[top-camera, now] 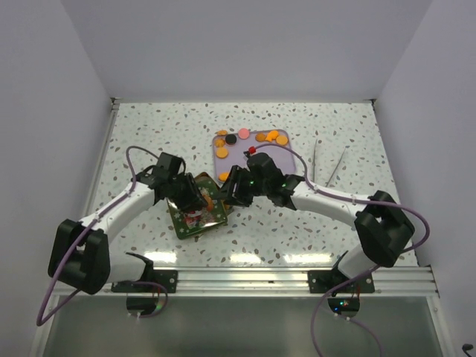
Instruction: Pack the cookies
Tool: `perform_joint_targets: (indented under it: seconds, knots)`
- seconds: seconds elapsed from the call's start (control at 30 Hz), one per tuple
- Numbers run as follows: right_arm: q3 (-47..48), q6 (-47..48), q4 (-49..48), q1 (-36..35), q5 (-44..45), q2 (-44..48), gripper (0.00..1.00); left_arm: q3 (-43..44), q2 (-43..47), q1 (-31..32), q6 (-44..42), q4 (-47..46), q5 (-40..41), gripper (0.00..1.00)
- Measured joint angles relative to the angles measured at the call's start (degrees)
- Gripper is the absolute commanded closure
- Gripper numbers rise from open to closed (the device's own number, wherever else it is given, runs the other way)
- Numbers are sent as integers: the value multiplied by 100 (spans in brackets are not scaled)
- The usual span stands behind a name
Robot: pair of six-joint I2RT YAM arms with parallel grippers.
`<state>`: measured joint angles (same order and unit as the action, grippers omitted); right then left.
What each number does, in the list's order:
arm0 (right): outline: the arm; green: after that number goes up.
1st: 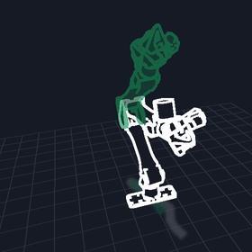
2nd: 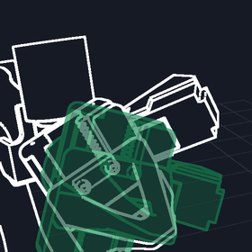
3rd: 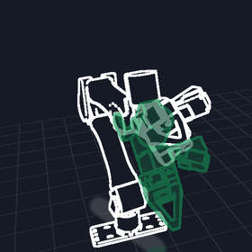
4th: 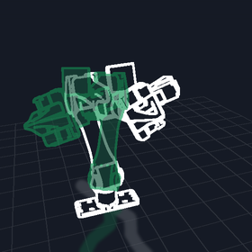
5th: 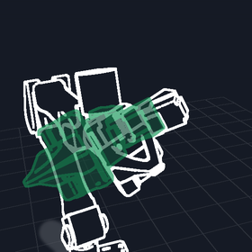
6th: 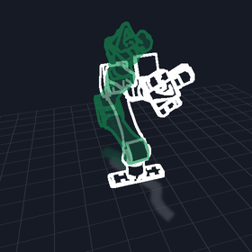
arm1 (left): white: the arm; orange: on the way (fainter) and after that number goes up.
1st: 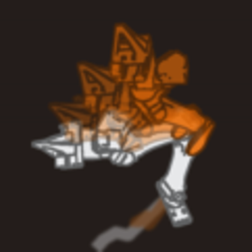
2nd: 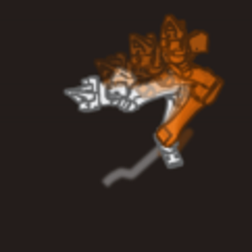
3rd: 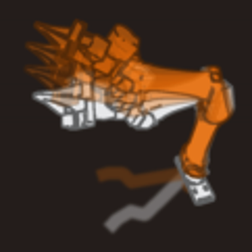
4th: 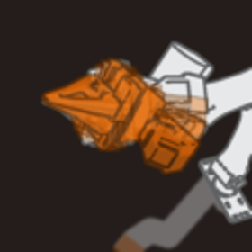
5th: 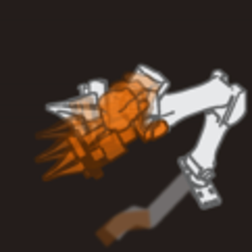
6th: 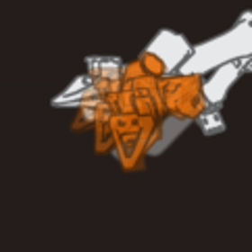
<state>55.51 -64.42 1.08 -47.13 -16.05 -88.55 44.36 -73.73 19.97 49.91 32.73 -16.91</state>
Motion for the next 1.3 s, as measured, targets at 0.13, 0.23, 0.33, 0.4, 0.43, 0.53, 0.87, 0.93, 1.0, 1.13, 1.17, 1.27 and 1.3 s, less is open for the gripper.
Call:
perform_joint_targets:
  seconds: [0.13, 0.23, 0.33, 0.4, 0.43, 0.53, 0.87, 0.93, 1.0, 1.13, 1.17, 1.27, 1.3]
  knots:
    - [138, 184, 216, -11, 0, -179, 47, 162, -212, 0, 0, -50, -7, 62]
    - [221, 293, 326, -11, 2, -262, 48, 278, -372, 0, 2, -111, -28, 62]
    - [267, 411, 426, -11, 2, -289, 48, 343, -479, 0, 4, -188, -46, 62]
    - [264, 476, 474, -11, -4, -273, 52, 404, -557, 0, 4, -199, -63, 62]
    - [262, 520, 514, -13, -11, -249, 53, 444, -610, 0, 2, -212, -70, 62]
    - [197, 610, 610, -63, -37, -118, 60, 577, -789, 0, 2, -271, -79, 62]
    - [26, 999, 1095, -557, -332, 79, 82, 977, -1615, -7, -127, -522, 315, 64]
    - [22, 1025, 1113, -557, -411, 70, 83, 1025, -1709, -7, -151, -518, 367, 64]
    - [22, 1040, 1097, -557, -466, 39, 83, 1064, -1755, -7, -168, -483, 411, 64]
    - [22, 1054, 1064, -564, -551, -20, 84, 1123, -1755, -7, -216, -428, 487, 65]
    - [22, 1060, 1075, -564, -551, -20, 83, 1143, -1755, -4, -243, -391, 505, 65]
    - [50, 1121, 1139, -566, -529, -13, 79, 1211, -1755, -4, -264, -249, 555, 65]
    - [66, 1145, 1161, -570, -503, -2, 79, 1246, -1757, -4, -267, -175, 573, 65]
